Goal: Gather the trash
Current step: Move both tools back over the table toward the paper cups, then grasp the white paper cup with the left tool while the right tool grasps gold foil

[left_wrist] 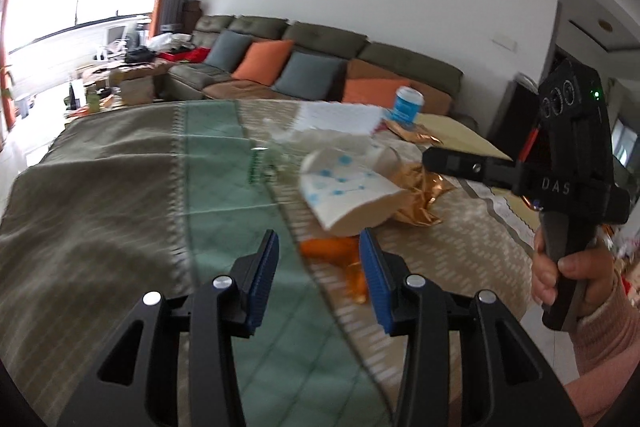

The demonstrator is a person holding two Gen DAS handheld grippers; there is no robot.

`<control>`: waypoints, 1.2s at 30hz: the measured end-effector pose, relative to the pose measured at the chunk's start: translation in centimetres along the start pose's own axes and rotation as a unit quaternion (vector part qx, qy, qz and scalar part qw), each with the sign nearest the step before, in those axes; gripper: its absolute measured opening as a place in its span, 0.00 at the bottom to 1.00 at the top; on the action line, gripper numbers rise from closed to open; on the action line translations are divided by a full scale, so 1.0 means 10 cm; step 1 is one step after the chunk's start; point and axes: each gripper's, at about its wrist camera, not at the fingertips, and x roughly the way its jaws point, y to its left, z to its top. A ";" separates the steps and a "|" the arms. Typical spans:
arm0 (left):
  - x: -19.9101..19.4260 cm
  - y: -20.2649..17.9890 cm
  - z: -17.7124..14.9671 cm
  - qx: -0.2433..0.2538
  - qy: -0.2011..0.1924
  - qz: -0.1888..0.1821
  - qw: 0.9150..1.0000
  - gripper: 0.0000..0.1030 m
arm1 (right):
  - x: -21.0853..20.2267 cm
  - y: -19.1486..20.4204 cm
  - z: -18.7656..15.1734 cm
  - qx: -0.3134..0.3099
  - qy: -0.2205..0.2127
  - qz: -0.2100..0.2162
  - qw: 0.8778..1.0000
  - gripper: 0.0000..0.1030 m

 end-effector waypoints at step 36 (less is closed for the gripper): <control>0.20 0.02 0.18 -0.026 0.014 -0.015 0.999 0.09 | -0.14 -0.69 -0.12 0.082 0.009 -0.007 0.997 0.09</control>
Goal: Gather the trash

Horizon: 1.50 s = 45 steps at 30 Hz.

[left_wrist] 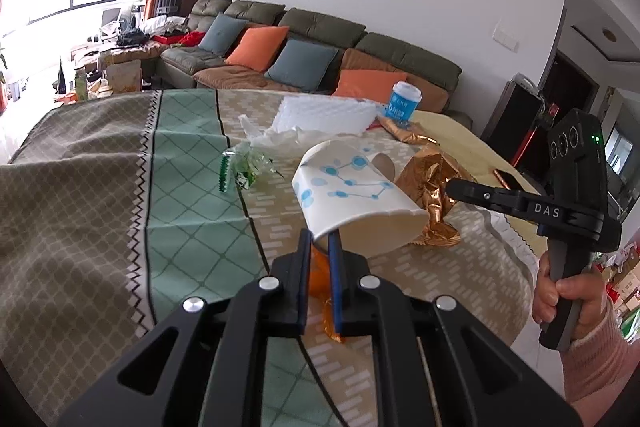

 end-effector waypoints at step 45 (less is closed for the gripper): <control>-2.29 1.38 -0.93 -0.165 -0.138 0.217 0.952 0.09 | 1.27 2.31 -0.05 -0.160 0.120 0.244 0.949 0.09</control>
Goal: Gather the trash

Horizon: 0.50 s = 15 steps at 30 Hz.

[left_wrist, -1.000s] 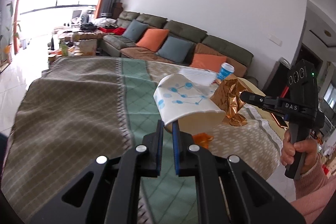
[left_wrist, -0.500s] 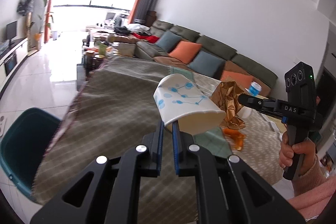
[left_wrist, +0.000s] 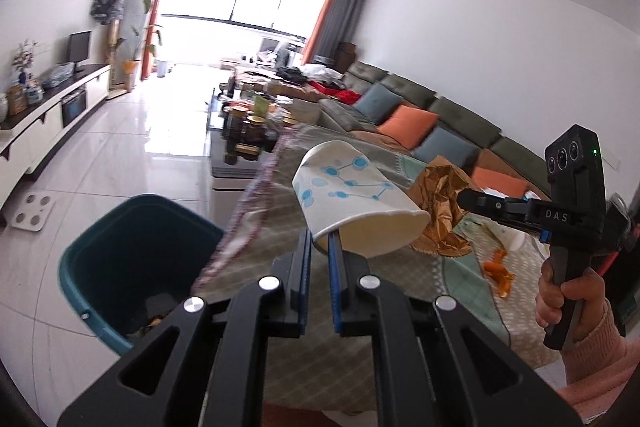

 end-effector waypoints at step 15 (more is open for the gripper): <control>-0.26 0.58 0.01 -0.050 -0.015 0.081 0.995 0.09 | 0.62 0.39 0.14 -0.040 0.042 0.042 0.997 0.09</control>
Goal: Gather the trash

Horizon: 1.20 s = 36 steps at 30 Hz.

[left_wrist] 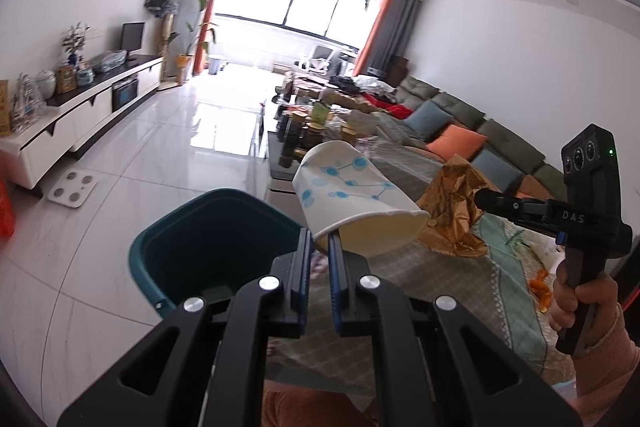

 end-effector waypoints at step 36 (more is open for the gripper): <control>0.33 0.66 -0.20 -0.040 0.061 0.121 0.990 0.10 | 1.22 0.44 0.15 -0.038 0.078 -0.019 0.996 0.10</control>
